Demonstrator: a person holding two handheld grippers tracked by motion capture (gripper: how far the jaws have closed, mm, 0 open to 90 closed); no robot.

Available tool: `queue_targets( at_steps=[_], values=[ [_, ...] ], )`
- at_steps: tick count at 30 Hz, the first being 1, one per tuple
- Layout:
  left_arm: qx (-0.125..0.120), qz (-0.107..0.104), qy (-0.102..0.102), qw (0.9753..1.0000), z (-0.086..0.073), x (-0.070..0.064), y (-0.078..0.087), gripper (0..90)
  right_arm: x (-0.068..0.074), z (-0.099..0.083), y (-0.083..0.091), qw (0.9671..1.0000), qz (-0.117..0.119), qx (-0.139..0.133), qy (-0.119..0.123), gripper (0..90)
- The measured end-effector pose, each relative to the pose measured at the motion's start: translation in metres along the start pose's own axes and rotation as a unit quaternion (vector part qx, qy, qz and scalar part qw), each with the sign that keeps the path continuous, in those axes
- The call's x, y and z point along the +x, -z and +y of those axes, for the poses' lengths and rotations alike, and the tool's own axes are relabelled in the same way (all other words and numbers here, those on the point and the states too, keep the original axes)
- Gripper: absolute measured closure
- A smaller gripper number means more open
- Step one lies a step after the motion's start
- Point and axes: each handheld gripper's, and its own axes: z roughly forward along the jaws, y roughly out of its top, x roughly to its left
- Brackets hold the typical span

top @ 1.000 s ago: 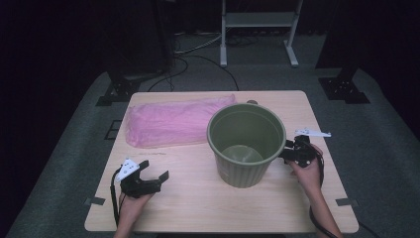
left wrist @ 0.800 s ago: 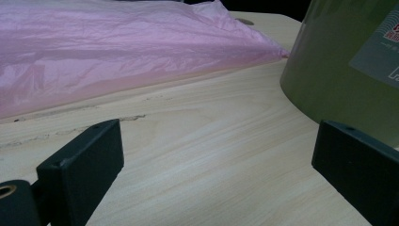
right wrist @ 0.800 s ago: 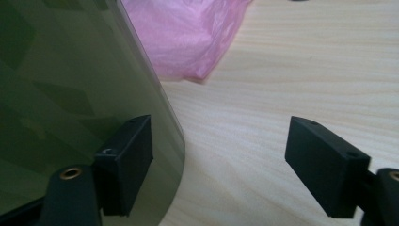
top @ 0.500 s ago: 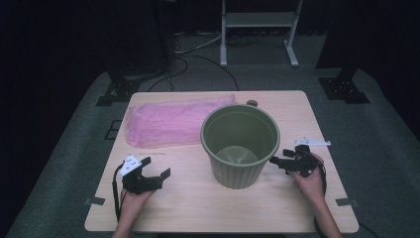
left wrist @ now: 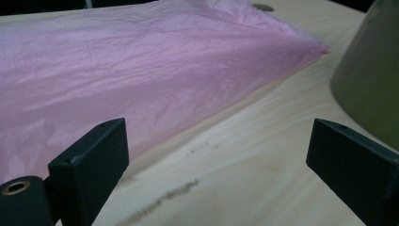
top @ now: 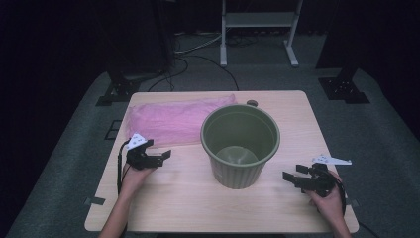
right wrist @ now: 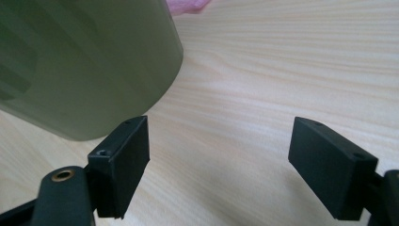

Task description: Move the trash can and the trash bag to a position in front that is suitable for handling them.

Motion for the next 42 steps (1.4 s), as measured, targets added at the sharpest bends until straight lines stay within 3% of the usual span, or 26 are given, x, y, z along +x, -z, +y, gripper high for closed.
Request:
queue_targets(
  at_steps=[5,10,14,21,27,34,39,42],
  values=[
    [0.020,-0.003,-0.018,0.9996,0.014,0.016,-0.017,8.1,-0.004,-0.002,0.003,1.0000,0.003,-0.006,-0.006,20.1],
    [0.040,0.000,-0.020,0.9990,0.023,0.025,-0.031,12.4,-0.006,-0.002,0.004,1.0000,0.004,-0.007,-0.006,20.2],
    [0.079,-0.011,-0.035,0.9962,0.026,0.032,-0.047,17.3,-0.006,-0.003,0.005,1.0000,0.004,-0.008,-0.004,20.2],
    [0.126,-0.025,-0.050,0.9904,0.022,0.037,-0.055,28.0,-0.010,-0.005,0.008,0.9999,0.007,-0.013,-0.008,20.8],
    [0.132,-0.037,-0.049,0.9893,0.017,0.042,-0.053,43.3,-0.009,-0.005,0.008,0.9998,0.009,-0.013,-0.008,21.1],
    [0.133,-0.040,-0.063,0.9883,0.015,0.042,-0.047,66.1,-0.009,-0.006,0.006,0.9999,0.009,-0.011,-0.009,21.2],
    [0.140,-0.042,-0.079,0.9861,0.010,0.041,-0.036,86.0,-0.008,-0.008,0.005,0.9999,0.011,-0.008,-0.011,21.3],
    [0.145,-0.045,-0.094,0.9839,0.006,0.041,-0.027,89.7,-0.008,-0.009,0.005,0.9998,0.011,-0.007,-0.012,21.4]
  ],
)
